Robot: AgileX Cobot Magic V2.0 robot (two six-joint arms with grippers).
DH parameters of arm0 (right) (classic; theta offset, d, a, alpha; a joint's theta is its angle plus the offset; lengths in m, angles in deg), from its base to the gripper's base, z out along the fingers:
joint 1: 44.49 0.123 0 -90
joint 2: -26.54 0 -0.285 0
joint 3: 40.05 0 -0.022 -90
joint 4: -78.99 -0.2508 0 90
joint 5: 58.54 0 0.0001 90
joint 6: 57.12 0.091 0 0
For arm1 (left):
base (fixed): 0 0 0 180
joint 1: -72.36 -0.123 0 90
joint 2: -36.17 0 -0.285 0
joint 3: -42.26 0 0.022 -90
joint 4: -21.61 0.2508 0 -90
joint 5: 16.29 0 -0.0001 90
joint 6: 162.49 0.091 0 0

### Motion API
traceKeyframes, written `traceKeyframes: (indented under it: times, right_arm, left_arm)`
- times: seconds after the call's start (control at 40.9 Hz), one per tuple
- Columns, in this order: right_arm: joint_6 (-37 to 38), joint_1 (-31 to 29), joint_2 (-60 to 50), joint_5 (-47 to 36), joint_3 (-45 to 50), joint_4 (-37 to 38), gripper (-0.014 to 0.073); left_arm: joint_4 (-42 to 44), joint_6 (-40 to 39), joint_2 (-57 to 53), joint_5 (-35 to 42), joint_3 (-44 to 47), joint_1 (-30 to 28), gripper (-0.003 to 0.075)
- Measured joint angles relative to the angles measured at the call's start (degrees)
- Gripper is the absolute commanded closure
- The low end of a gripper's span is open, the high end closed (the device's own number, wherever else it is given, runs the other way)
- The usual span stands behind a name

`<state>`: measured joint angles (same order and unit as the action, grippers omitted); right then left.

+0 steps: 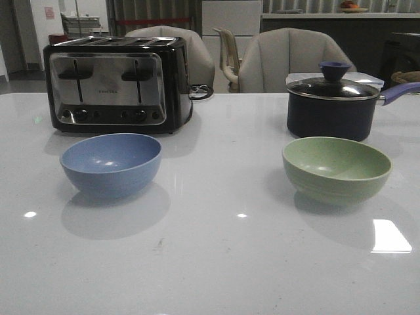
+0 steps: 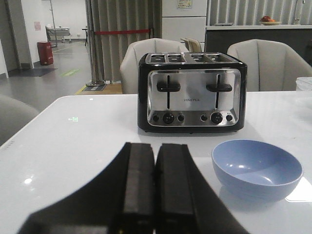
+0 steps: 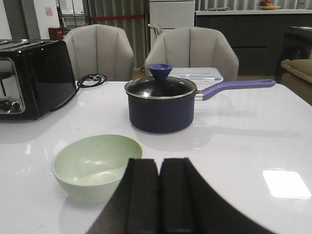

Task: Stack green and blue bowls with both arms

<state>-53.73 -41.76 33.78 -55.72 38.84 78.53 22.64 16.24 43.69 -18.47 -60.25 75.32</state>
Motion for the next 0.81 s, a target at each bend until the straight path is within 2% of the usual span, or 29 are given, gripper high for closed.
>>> traceKeyframes:
  times: [0.684,0.806]
  right_arm:
    - [0.0,0.0,0.0,-0.5,0.0,0.0,0.0559]
    - [0.0,0.0,0.0,0.6,-0.2,0.0,0.0559]
  left_arm:
    - [0.0,0.0,0.0,0.0,0.0,0.0,0.0619]
    - [-0.1,0.0,0.0,2.2,0.0,0.0,0.0619]
